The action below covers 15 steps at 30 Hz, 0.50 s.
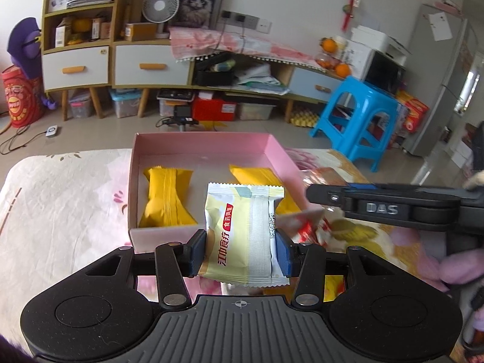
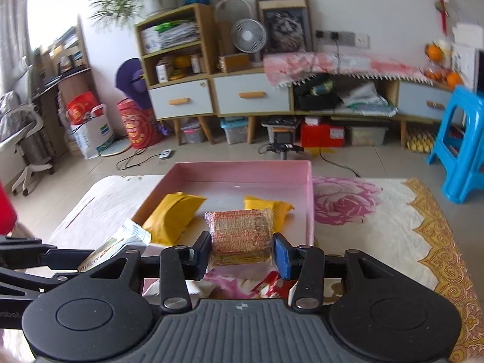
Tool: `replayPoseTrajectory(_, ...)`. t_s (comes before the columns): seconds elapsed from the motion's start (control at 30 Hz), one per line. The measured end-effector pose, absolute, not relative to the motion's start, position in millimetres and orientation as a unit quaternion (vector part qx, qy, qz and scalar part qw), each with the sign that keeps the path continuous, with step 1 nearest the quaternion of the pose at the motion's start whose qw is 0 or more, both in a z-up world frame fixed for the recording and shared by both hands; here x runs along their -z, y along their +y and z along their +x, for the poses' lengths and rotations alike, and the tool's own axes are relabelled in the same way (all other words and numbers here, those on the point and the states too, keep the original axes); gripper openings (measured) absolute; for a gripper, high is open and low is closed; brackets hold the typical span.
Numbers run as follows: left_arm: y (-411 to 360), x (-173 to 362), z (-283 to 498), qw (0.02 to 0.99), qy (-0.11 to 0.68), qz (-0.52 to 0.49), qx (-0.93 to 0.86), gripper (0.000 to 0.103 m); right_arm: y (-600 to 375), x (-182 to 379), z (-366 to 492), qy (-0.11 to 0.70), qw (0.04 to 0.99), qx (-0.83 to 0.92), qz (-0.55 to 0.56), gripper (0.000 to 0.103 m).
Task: Organize snacks
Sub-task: 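Lower the packet into the box with the left tool while the right tool lowers the wafer cake beside it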
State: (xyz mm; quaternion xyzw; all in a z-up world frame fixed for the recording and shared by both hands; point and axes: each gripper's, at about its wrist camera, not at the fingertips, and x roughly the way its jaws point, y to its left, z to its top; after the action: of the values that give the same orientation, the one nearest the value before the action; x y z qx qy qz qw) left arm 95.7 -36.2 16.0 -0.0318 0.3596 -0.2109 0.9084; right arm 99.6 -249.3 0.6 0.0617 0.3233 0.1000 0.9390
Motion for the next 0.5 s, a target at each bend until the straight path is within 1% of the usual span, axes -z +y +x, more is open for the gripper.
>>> replayPoseTrajectory(0.27,-45,-3,146,0.908,0.374,-0.049,0.18,0.045,-275,11,127,0.341,0.921,-0.093,0.164,0.036)
replayPoseTrajectory(0.5,-59,13,168,0.907,0.385,-0.041,0.167,0.045,-284,32,140,0.366,0.897,-0.087,0.233,0.036)
